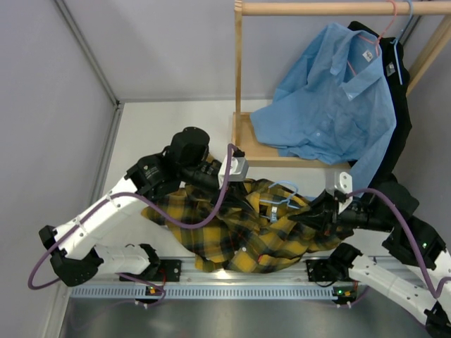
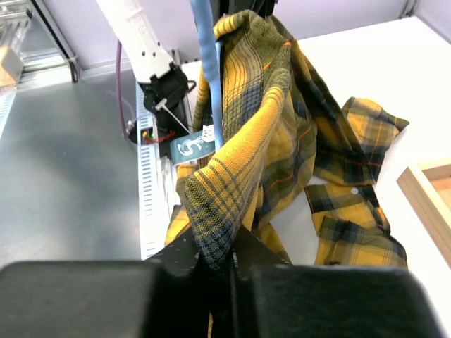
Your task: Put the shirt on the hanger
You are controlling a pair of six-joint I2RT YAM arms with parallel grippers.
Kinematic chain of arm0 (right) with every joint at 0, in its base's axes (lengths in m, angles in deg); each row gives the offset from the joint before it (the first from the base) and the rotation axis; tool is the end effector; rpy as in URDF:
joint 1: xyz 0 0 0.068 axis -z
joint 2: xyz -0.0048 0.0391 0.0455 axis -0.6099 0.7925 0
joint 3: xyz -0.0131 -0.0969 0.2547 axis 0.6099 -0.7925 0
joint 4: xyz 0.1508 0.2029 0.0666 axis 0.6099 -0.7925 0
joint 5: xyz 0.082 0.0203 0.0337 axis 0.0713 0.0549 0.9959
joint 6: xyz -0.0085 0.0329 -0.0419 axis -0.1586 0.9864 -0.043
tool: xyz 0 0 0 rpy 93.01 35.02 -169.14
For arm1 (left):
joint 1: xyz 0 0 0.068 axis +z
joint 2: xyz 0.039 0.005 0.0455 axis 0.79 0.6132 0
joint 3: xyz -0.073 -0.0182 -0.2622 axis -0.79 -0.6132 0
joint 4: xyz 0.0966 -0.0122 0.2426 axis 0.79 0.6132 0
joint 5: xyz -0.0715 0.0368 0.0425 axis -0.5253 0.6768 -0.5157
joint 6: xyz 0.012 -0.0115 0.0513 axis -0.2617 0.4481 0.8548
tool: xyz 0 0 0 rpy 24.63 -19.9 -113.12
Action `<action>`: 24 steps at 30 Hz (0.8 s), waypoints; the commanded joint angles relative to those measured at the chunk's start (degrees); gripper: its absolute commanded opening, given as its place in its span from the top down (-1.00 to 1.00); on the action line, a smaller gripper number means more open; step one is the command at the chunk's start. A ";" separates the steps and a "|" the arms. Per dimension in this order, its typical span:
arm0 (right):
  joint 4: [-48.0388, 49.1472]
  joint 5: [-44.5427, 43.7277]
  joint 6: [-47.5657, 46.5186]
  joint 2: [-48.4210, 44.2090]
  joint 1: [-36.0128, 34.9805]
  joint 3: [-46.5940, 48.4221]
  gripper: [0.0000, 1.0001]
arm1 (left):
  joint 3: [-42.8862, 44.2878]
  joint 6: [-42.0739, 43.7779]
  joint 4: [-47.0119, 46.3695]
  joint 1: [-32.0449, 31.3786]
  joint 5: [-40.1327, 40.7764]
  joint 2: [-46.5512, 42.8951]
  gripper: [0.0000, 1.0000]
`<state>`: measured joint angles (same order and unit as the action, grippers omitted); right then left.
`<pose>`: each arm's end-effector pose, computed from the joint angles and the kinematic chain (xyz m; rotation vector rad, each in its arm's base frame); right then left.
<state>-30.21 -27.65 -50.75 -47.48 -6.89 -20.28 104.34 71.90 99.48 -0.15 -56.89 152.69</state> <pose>0.0388 0.0659 0.3901 -1.0931 1.4421 1.0625 0.1235 -0.2065 0.4272 1.6312 1.3004 -1.3241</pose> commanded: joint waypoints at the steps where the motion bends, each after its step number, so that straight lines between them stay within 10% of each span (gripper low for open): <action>1: 7.92 -2.17 2.71 -2.65 0.08 -0.39 0.98 | 2.42 0.36 -1.74 -0.22 -0.46 -0.39 1.00; 11: 5.55 -4.53 1.48 -6.09 0.08 1.97 1.00 | -1.27 -10.78 -16.31 -0.22 20.15 -4.69 0.73; 15: 4.24 -7.86 0.96 -4.86 0.08 4.52 1.00 | -2.85 -13.70 -20.19 -0.22 26.44 -7.68 -0.67; 24: 2.21 -31.18 2.35 -2.48 0.08 11.28 1.00 | -5.40 -20.19 -19.06 -0.22 60.76 -20.50 -0.96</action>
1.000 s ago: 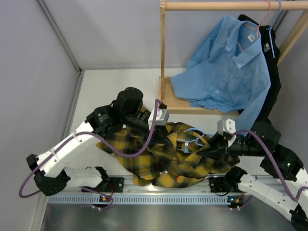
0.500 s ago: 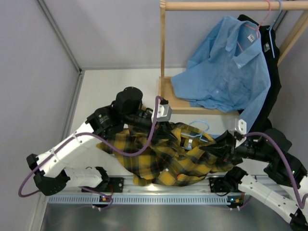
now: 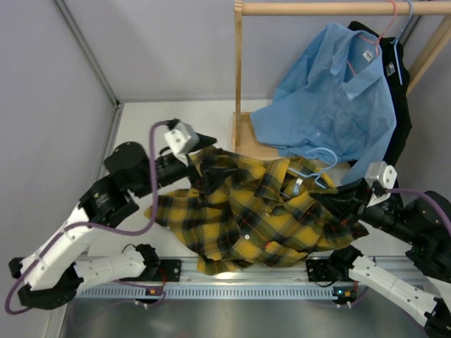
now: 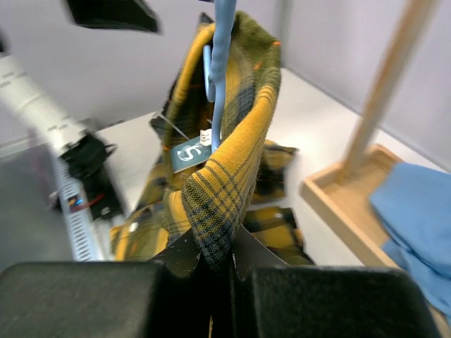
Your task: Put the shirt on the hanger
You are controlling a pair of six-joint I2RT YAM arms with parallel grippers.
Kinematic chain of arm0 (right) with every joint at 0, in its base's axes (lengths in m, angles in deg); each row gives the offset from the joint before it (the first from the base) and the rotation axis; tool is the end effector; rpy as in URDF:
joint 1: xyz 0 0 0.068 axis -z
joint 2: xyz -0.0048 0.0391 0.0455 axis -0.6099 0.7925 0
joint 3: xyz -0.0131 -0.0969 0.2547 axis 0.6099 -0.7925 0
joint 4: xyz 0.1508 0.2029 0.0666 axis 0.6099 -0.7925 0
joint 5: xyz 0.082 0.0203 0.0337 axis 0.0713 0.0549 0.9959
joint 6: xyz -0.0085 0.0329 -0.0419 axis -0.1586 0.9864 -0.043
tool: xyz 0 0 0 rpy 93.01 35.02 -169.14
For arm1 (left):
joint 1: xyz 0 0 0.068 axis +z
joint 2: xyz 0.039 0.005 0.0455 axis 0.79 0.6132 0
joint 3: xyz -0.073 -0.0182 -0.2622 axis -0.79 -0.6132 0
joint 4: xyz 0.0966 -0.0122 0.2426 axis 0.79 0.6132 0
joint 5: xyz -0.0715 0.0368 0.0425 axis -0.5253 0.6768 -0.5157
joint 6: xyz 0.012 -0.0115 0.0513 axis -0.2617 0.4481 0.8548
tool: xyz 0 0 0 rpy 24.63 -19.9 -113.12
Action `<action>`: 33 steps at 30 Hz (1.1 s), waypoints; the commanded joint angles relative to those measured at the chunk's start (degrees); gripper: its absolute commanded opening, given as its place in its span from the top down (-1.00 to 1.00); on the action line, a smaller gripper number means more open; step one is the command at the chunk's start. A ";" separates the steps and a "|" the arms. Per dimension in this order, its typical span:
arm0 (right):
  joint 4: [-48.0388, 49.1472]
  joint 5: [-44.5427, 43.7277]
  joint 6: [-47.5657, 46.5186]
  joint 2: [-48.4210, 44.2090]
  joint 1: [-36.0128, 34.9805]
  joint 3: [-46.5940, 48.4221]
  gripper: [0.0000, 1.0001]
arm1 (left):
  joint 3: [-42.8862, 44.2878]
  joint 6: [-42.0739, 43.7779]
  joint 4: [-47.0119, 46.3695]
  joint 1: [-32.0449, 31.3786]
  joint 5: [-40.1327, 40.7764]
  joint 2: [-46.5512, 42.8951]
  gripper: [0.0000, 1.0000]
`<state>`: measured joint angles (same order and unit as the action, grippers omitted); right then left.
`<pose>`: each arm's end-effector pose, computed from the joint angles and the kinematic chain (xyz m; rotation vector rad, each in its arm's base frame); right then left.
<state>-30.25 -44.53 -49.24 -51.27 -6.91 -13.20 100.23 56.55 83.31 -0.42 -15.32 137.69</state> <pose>0.0186 0.0328 0.4261 -0.8072 1.3692 0.8536 0.1019 -0.1449 0.4791 0.8790 1.3754 -0.8556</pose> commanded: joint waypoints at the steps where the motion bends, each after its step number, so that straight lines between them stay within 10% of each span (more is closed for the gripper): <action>1: 2.08 -18.38 1.37 2.17 0.11 5.00 1.00 | -2.16 -8.08 -1.92 0.04 29.51 -6.92 -0.96; 8: -3.62 -35.81 -0.63 12.36 0.11 20.62 1.00 | -11.04 -16.81 17.76 0.04 43.94 -16.32 -0.96; 14: -8.12 -53.46 -5.03 25.02 0.11 39.26 1.00 | -22.37 -16.64 15.59 0.04 42.36 -24.32 -0.96; 22: -7.94 -49.81 -9.25 37.77 0.02 68.44 1.00 | -29.77 -16.02 13.03 0.30 39.46 -25.12 -0.96; 33: -3.81 -51.11 -9.43 27.07 0.11 51.42 1.00 | -30.91 -16.20 12.85 1.18 37.00 -27.94 -0.96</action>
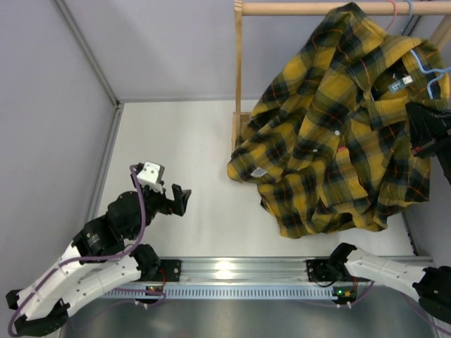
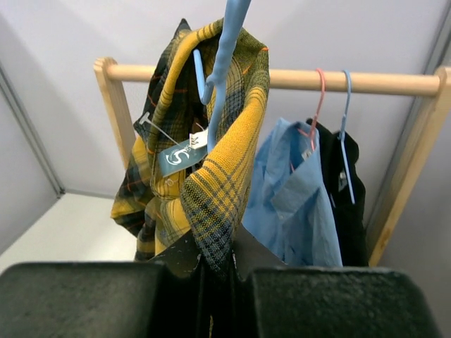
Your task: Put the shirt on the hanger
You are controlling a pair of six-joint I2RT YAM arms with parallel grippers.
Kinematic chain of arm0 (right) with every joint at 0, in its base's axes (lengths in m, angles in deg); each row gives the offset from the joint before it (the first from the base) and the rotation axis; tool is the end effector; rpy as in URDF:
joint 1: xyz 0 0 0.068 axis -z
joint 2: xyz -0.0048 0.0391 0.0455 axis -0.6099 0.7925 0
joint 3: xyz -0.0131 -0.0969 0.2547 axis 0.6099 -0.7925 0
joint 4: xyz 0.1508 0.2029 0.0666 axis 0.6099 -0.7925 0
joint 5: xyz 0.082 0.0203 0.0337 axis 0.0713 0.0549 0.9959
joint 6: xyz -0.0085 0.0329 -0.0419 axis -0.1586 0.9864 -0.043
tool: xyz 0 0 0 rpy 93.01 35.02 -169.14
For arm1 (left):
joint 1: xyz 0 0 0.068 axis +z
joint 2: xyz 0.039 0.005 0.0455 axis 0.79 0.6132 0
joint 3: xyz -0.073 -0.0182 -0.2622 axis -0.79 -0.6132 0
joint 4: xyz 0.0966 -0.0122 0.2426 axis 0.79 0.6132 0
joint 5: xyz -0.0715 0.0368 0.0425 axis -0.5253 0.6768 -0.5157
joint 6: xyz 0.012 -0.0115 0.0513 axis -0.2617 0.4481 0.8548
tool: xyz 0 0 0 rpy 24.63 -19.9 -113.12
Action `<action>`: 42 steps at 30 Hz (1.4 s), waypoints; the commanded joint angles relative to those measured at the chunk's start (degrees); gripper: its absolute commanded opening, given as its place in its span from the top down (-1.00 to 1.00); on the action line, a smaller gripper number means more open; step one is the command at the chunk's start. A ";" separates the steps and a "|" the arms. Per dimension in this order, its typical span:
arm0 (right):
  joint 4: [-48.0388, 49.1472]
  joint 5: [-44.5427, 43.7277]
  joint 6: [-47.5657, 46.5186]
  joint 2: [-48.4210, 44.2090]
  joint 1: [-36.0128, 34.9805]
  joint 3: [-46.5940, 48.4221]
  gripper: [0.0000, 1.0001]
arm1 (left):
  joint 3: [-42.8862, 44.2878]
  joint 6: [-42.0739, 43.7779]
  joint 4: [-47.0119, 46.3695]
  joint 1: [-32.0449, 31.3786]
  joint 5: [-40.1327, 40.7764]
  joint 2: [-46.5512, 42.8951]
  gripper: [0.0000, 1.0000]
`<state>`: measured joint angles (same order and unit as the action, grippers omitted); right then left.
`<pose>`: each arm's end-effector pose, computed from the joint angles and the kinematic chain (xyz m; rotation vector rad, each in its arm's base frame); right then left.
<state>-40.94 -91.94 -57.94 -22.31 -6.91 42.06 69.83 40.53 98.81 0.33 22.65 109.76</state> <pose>0.0153 -0.0103 0.6037 -0.1215 1.2947 0.2189 0.0698 -0.0632 0.3404 0.2811 1.8416 -0.3767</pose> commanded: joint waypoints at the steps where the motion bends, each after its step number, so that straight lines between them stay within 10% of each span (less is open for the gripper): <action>1: 6.88 -3.80 -0.04 -2.60 0.11 -5.06 1.00 | -0.51 -0.26 -2.64 0.53 -1.14 0.34 -0.96; 14: 19.62 -0.46 3.04 -4.37 0.10 -28.98 1.00 | -0.60 -0.27 -2.91 3.69 -4.75 1.49 -0.96; 34: 30.96 4.54 9.90 -5.51 0.11 -20.91 1.00 | -0.86 -1.06 -2.82 6.85 0.70 -1.50 -0.96; 42: 32.28 5.08 -3.78 -2.97 0.10 -13.78 1.00 | -0.86 -0.97 -2.82 7.38 0.00 -1.32 -0.96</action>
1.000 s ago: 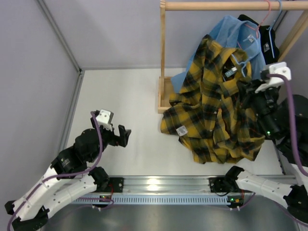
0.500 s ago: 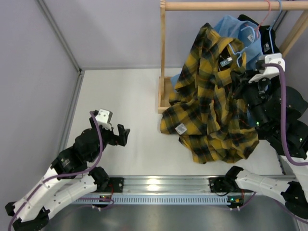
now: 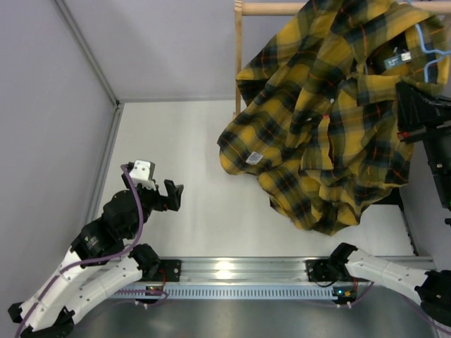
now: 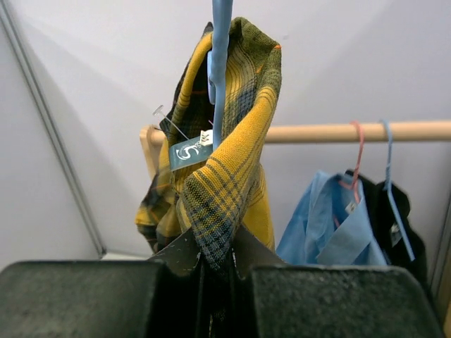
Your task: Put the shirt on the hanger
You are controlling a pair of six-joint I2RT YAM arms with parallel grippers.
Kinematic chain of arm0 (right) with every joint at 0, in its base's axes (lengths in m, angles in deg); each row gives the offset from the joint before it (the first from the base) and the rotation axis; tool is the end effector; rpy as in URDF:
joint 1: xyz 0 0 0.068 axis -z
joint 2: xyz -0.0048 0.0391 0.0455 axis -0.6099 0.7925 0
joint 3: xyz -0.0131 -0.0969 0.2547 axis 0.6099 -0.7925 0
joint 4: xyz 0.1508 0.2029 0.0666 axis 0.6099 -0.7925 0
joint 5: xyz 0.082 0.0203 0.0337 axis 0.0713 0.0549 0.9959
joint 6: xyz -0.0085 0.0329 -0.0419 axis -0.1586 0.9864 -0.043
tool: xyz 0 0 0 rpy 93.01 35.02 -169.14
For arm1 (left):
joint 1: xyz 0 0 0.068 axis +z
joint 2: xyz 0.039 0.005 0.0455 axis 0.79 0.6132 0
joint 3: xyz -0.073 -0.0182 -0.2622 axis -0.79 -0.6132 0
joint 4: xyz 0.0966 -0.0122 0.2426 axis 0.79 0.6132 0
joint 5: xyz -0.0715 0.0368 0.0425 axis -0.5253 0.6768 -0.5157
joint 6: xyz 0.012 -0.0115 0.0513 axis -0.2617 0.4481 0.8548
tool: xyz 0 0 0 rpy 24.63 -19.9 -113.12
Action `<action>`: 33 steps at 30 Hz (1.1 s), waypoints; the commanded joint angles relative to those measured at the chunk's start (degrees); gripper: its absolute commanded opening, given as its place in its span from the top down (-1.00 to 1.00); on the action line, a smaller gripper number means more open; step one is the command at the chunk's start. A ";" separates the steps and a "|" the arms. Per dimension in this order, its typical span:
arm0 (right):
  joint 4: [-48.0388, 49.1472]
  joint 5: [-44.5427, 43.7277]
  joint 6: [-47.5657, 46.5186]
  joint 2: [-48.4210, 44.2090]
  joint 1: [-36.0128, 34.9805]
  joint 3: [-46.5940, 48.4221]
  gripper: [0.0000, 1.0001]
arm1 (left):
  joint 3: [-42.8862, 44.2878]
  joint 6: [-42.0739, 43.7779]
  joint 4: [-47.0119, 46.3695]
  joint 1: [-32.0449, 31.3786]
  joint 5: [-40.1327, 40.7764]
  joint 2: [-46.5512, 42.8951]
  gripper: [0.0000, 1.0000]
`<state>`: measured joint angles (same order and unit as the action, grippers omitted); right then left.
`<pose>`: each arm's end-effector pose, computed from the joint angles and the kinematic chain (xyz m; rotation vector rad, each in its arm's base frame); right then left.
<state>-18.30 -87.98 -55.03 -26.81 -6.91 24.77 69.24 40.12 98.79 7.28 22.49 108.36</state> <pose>0.0365 0.0135 0.5913 -0.0617 1.1412 0.3692 0.0738 -0.0513 0.3390 0.1580 1.8379 -0.3082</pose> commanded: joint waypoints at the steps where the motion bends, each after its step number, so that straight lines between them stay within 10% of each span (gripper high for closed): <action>1: 9.63 0.43 -8.11 2.15 0.11 3.95 1.00 | -0.36 -0.55 -2.80 0.43 0.06 -0.01 -0.96; 33: 28.53 -27.87 -19.11 -0.39 0.98 -17.49 1.00 | -0.80 0.15 -3.77 1.05 -3.01 -0.01 -0.96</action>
<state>-0.64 -110.06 -73.41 -26.22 -6.84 8.20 68.60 40.16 97.85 7.95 19.89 108.73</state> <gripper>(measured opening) 0.041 0.980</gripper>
